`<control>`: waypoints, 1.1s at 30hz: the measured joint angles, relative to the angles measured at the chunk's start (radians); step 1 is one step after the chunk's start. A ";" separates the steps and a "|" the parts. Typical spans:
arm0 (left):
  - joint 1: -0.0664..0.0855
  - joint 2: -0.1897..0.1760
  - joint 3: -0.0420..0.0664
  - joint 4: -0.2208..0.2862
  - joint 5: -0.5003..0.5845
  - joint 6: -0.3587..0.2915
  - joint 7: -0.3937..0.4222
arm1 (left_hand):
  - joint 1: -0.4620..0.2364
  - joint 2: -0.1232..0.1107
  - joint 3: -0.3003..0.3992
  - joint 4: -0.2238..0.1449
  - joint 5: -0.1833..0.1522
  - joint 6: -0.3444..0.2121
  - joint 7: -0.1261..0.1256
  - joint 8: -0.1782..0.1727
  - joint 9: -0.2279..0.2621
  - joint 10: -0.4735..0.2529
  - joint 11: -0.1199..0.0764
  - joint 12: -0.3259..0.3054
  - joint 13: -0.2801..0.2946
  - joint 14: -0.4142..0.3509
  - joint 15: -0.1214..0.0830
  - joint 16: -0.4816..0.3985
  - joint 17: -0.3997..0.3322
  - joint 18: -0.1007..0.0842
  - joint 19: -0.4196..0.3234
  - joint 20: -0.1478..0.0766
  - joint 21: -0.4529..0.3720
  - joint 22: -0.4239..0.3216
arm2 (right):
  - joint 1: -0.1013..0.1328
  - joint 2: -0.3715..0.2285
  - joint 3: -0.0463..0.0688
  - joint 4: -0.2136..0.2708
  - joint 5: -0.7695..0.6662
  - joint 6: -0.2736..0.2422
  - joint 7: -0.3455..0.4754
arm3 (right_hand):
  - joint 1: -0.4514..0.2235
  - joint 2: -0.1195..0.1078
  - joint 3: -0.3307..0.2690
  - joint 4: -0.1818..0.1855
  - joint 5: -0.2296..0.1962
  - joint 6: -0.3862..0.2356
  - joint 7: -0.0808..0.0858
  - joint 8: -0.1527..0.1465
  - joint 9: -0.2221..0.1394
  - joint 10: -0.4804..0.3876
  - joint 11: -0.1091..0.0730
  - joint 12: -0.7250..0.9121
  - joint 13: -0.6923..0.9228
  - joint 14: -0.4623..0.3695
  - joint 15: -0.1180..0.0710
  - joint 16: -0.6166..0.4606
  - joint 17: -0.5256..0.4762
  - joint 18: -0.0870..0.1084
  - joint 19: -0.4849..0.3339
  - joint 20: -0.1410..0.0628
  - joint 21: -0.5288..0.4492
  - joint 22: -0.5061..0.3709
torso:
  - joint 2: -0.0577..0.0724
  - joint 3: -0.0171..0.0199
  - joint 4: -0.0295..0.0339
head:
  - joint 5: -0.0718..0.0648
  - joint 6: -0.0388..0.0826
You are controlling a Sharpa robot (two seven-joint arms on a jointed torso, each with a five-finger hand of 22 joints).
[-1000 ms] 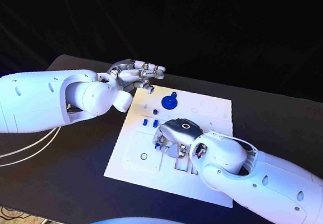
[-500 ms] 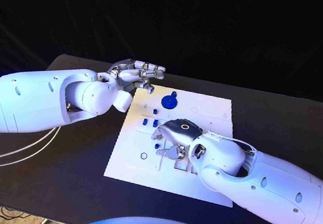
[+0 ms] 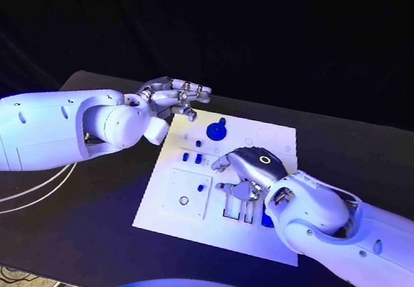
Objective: Assemble the parts on the task board
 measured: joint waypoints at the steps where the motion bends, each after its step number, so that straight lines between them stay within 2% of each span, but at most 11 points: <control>1: 0.000 0.000 0.000 0.000 0.000 0.000 0.000 | 0.000 0.000 0.000 0.000 0.000 0.000 0.000 0.000 0.000 0.000 0.000 0.000 0.000 0.000 0.000 0.000 0.000 0.000 0.000 0.000 0.000 0.000 | 0.009 -0.018 0.003 0.010 0.006 -0.004 0.000 | 0.000 0.000 0.000 0.000 0.001 0.005 0.002 0.000 0.001 0.006 0.001 0.003 -0.002 0.001 -0.001 0.004 0.003 0.000 0.002 -0.001 0.004 0.007 | 0.000 -0.0002 -0.0001 | -0.001 0.001; 7: 0.000 -0.002 -0.001 0.000 -0.002 0.002 -0.002 | 0.000 0.000 0.000 0.000 0.000 0.000 0.000 0.000 0.000 0.000 0.000 0.000 0.000 0.000 0.000 0.000 0.000 0.000 0.000 0.000 0.000 0.000 | 0.064 -0.109 0.013 0.033 0.046 -0.006 0.000 | -0.003 -0.003 -0.009 0.006 0.001 0.013 -0.006 0.000 0.000 0.013 -0.002 0.007 -0.013 0.009 -0.001 0.006 0.000 0.000 0.009 -0.001 0.006 0.015 | 0.000 -0.0009 -0.0025 | -0.006 0.008; 11: 0.000 -0.002 -0.001 0.001 -0.003 0.003 -0.002 | 0.000 0.000 0.000 0.000 0.000 -0.002 0.002 0.000 0.000 0.000 0.000 0.000 0.000 0.000 0.000 0.000 -0.002 0.000 -0.002 0.002 -0.006 -0.001 | 0.083 -0.148 0.015 0.022 0.063 0.015 0.000 | -0.012 -0.012 -0.023 0.005 0.001 0.018 -0.011 -0.007 0.000 -0.004 0.001 -0.004 -0.018 0.009 -0.001 -0.005 -0.019 0.000 0.009 -0.001 0.006 0.004 | -0.001 -0.0018 -0.0040 | -0.007 0.012; 17: 0.000 -0.001 -0.001 0.001 -0.004 0.005 -0.004 | 0.000 0.000 0.000 0.000 0.000 -0.003 0.003 0.000 0.000 0.000 0.000 0.000 0.000 0.000 0.000 0.000 -0.003 0.000 -0.004 0.004 -0.006 -0.002 | 0.089 -0.161 0.014 0.001 0.068 0.076 -0.008 | -0.012 -0.012 -0.026 0.001 0.001 0.021 -0.014 -0.008 0.000 -0.014 0.000 -0.009 -0.018 0.009 -0.001 -0.008 -0.028 0.000 0.009 -0.001 0.000 -0.004 | -0.001 -0.0018 -0.0046 | -0.003 0.014; 25: 0.000 -0.002 -0.001 0.001 -0.005 0.007 -0.005 | 0.000 0.000 0.000 0.000 0.000 -0.003 0.003 0.000 0.000 0.000 0.000 0.000 0.000 -0.002 0.002 0.000 -0.003 0.000 -0.004 0.004 -0.006 -0.003 | 0.089 -0.134 0.010 -0.020 0.063 0.136 -0.021 | -0.012 -0.012 -0.029 -0.001 0.001 0.025 -0.019 -0.008 0.000 -0.018 0.004 -0.009 -0.018 0.009 -0.001 -0.008 -0.027 0.000 0.009 -0.001 0.000 -0.004 | -0.001 -0.0014 -0.0047 | 0.002 0.015; 28: 0.000 -0.002 -0.001 0.001 -0.005 0.007 -0.005 | 0.000 0.000 0.000 0.000 0.000 -0.003 0.003 0.000 0.000 0.000 0.000 0.000 0.000 -0.004 0.004 0.000 -0.004 0.000 -0.004 0.004 -0.010 -0.004 | 0.089 -0.119 0.008 -0.028 0.062 0.149 -0.025 | 0.001 0.001 -0.029 -0.001 -0.002 0.029 -0.022 -0.008 0.000 -0.017 0.004 -0.009 -0.018 0.008 -0.001 -0.008 -0.025 0.000 0.009 -0.001 0.000 -0.001 | -0.001 -0.0021 -0.0041 | 0.001 0.016; 33: -0.001 -0.002 -0.001 0.001 -0.005 0.007 -0.005 | 0.000 0.000 0.000 0.000 0.000 -0.003 0.003 0.000 0.000 0.000 0.000 0.000 0.001 -0.004 0.004 0.000 -0.004 0.000 -0.004 0.004 -0.010 -0.004 | 0.086 -0.094 0.004 -0.049 0.060 0.169 -0.031 | 0.021 0.027 -0.016 -0.008 -0.034 0.041 -0.016 -0.008 0.000 0.015 -0.003 -0.006 -0.018 0.008 -0.001 -0.002 -0.024 0.000 0.009 -0.001 0.000 0.005 | 0.000 -0.0021 -0.0034 | 0.000 0.014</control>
